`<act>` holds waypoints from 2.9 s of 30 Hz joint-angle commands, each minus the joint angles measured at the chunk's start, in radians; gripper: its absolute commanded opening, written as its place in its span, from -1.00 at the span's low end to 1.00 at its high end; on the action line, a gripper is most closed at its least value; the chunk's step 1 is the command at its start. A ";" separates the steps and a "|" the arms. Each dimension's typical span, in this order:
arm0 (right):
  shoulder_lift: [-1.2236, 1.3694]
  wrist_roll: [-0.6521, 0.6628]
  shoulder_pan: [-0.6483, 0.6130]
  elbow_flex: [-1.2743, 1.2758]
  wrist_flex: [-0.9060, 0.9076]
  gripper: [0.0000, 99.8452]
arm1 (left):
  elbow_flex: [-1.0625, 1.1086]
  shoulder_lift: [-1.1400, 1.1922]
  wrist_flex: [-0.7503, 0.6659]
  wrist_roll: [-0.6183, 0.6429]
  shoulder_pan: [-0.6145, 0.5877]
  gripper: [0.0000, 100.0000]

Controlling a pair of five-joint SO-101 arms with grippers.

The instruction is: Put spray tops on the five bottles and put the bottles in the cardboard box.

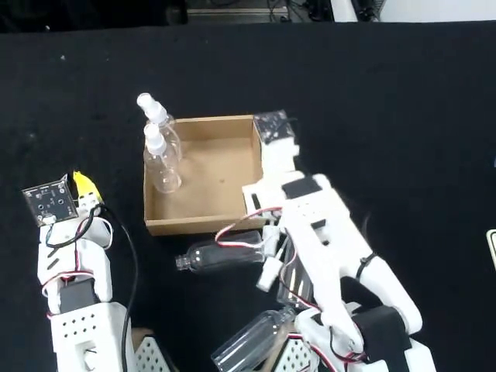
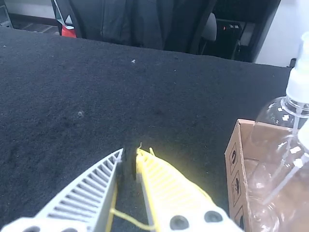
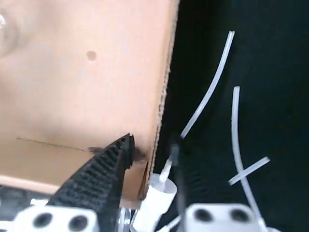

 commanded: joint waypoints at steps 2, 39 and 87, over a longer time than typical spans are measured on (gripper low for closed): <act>-0.061 0.150 -0.020 -0.239 0.204 -0.50 | 0.024 0.002 -0.005 0.003 -0.008 -0.94; -0.182 0.845 -0.605 -0.142 0.559 -0.49 | 0.016 -0.002 -0.011 0.252 -0.288 -0.94; 0.005 0.545 -0.606 -0.113 0.333 -0.24 | 0.016 -0.002 -0.012 0.250 -0.288 -0.94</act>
